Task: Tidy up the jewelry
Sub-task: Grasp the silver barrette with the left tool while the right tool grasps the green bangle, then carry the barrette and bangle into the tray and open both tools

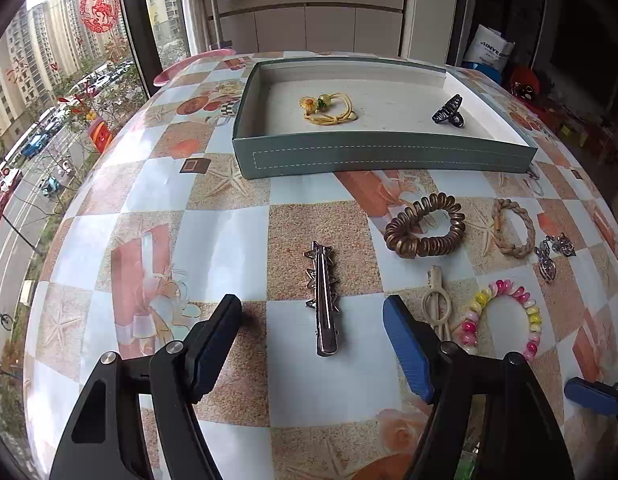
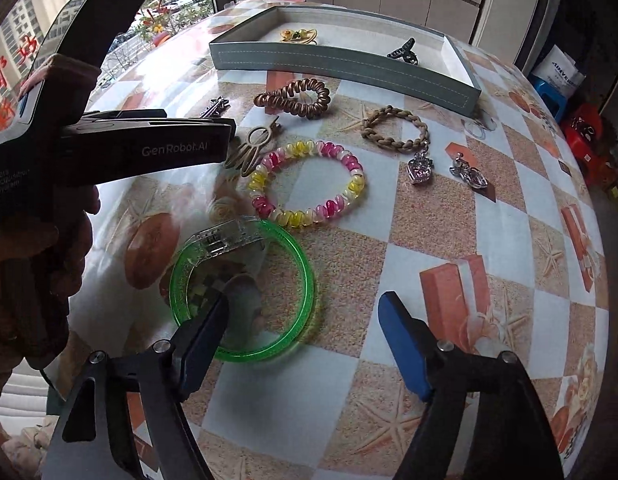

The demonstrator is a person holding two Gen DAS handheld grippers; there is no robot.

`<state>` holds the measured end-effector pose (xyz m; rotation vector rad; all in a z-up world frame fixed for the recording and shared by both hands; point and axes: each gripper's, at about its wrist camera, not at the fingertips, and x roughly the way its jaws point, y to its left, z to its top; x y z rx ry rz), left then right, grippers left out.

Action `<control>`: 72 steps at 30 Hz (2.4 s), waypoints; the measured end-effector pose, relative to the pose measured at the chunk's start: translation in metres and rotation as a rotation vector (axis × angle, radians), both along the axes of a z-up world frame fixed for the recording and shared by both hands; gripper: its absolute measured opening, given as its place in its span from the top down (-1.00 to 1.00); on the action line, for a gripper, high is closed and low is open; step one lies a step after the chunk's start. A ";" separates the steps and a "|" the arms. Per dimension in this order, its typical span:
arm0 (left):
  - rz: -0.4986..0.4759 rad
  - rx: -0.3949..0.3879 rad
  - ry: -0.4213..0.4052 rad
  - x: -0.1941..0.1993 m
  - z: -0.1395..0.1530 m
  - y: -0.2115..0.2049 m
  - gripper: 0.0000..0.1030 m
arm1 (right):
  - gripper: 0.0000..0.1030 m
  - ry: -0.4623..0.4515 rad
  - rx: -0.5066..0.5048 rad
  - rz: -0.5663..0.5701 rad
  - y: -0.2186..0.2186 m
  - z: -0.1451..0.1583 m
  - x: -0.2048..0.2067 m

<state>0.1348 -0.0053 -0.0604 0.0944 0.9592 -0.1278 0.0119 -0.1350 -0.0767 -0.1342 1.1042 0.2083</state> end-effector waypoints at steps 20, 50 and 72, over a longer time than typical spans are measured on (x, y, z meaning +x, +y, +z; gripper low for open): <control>-0.073 -0.079 -0.043 -0.026 0.018 0.006 0.41 | 0.86 -0.028 0.066 -0.008 -0.018 0.008 -0.008; -0.064 -0.264 -0.160 -0.014 0.111 0.020 0.41 | 0.86 -0.175 0.281 -0.112 -0.084 0.102 0.055; -0.044 -0.187 -0.152 0.118 0.109 -0.015 0.41 | 0.86 -0.177 0.244 -0.131 -0.081 0.121 0.221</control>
